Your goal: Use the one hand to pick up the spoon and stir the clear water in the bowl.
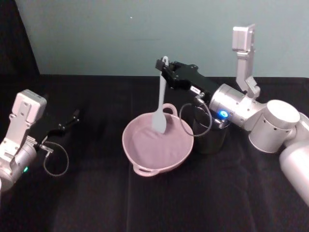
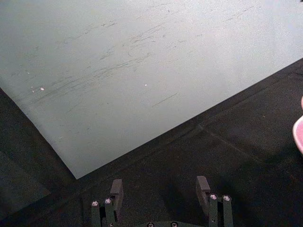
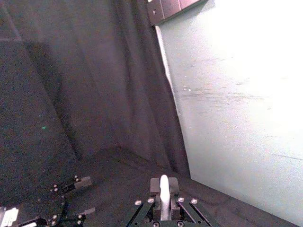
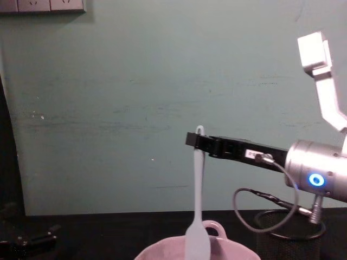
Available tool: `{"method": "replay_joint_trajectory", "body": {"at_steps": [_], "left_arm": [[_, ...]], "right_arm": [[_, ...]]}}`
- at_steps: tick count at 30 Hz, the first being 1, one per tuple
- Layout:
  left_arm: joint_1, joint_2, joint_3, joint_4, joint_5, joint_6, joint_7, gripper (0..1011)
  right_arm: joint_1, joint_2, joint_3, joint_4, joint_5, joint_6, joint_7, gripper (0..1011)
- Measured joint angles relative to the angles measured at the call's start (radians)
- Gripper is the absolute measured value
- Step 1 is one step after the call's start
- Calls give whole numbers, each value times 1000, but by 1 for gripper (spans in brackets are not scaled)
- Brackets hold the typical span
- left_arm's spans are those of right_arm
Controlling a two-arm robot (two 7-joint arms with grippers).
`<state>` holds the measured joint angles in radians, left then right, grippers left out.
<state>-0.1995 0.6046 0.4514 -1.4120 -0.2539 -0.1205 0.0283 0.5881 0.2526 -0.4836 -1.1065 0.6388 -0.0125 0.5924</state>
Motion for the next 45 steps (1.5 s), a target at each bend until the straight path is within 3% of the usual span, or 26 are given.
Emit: {"method": "replay_joint_trajectory", "body": {"at_steps": [15, 23, 28, 33, 45], "left_arm": [[0, 0, 0, 0, 0, 0, 0, 1011], [0, 0, 0, 0, 0, 0, 0, 1011], [0, 0, 0, 0, 0, 0, 0, 1011], [0, 0, 0, 0, 0, 0, 0, 1011], [0, 0, 0, 0, 0, 0, 0, 1011]], "right_arm": [[-143, 111, 40, -211, 7, 32, -51, 109], [-184, 127, 26, -276, 8, 41, -56, 109], [-182, 117, 1, -279, 4, 45, -47, 109], [-148, 84, -32, -239, -4, 47, -28, 109], [-32, -15, -74, -64, -11, 26, 12, 109]]}}
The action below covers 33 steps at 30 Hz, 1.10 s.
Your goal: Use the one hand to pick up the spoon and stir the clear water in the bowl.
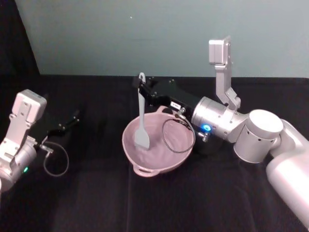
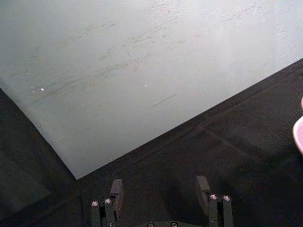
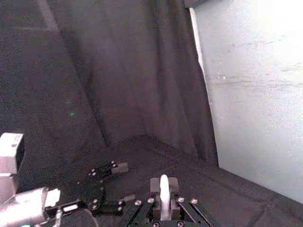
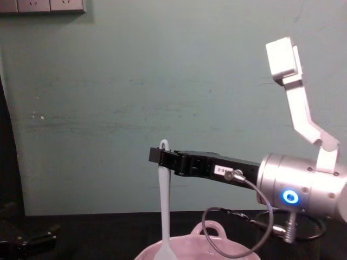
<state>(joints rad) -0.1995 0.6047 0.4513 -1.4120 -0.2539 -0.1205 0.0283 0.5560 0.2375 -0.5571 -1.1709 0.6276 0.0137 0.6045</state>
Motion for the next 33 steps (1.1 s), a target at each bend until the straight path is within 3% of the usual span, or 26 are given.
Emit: {"method": "replay_joint_trajectory", "body": {"at_steps": [6, 15, 20, 33], "left_arm": [[0, 0, 0, 0, 0, 0, 0, 1011], [0, 0, 0, 0, 0, 0, 0, 1011], [0, 0, 0, 0, 0, 0, 0, 1011], [0, 0, 0, 0, 0, 0, 0, 1011]], "right_arm": [[41, -21, 5, 72, -4, -12, 7, 109], [43, -3, 41, 86, -4, -18, -6, 109], [20, 22, 59, 52, -3, -17, -19, 109], [-81, 118, 89, -123, -1, 22, -52, 109]]}}
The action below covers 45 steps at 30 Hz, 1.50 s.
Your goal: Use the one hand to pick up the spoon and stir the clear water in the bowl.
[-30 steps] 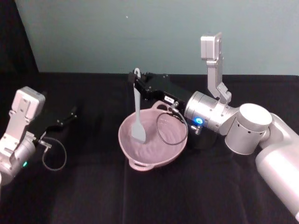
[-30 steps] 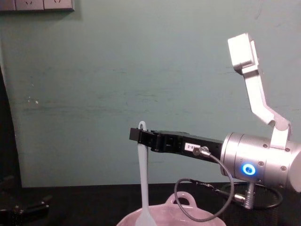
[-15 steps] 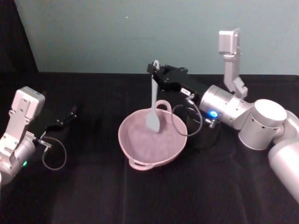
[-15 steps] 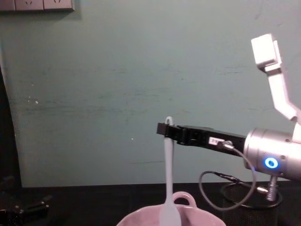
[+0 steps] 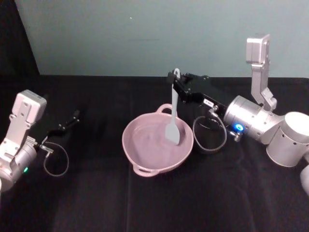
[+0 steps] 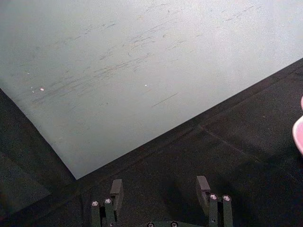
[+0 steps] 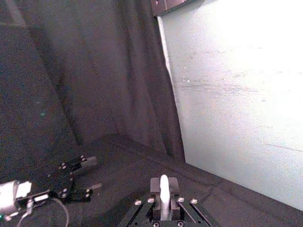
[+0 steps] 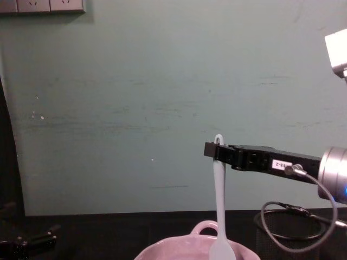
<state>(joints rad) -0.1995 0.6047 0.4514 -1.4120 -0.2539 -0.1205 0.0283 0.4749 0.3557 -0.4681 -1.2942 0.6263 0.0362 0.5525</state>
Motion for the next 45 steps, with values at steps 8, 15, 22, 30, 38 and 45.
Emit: {"method": "replay_joint_trajectory", "body": {"at_steps": [8, 15, 22, 30, 38, 45], "left_arm": [[0, 0, 0, 0, 0, 0, 0, 1011], [0, 0, 0, 0, 0, 0, 0, 1011], [0, 0, 0, 0, 0, 0, 0, 1011], [0, 0, 0, 0, 0, 0, 0, 1011], [0, 0, 0, 0, 0, 0, 0, 1011], [0, 0, 0, 0, 0, 0, 0, 1011]], "right_arm": [[-31, 26, -18, -65, -2, 22, 0, 109], [-25, 14, -51, -72, -4, 29, 17, 109], [11, -27, -85, -36, -8, 20, 37, 109], [67, -84, -97, 58, -2, -4, 54, 109], [122, -121, -84, 168, 4, -31, 61, 109], [129, -114, -58, 190, 4, -39, 55, 109]]}}
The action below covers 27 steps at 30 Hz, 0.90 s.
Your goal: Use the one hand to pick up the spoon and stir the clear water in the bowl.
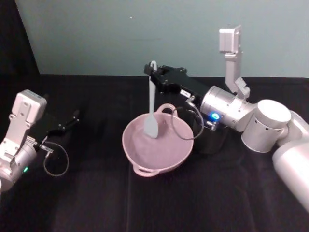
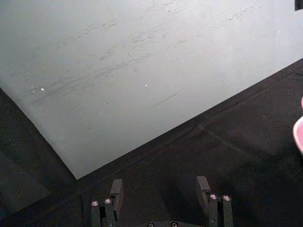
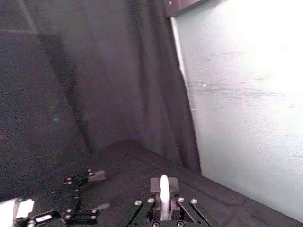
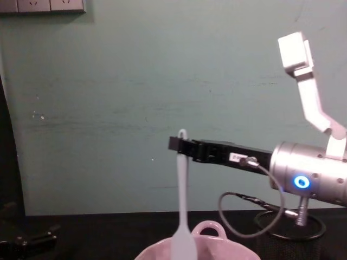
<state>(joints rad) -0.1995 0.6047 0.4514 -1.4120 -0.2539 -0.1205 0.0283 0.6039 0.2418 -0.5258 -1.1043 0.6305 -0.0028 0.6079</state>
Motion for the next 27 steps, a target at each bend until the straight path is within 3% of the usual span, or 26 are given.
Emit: {"method": "replay_joint_trajectory", "body": {"at_steps": [5, 19, 27], "left_arm": [[0, 0, 0, 0, 0, 0, 0, 1011], [0, 0, 0, 0, 0, 0, 0, 1011], [0, 0, 0, 0, 0, 0, 0, 1011]], "right_arm": [[-19, 24, 21, -24, 2, 0, -14, 109], [-144, 124, 62, -201, 1, 25, -65, 109], [-188, 135, 60, -267, 2, 26, -70, 109]]}}
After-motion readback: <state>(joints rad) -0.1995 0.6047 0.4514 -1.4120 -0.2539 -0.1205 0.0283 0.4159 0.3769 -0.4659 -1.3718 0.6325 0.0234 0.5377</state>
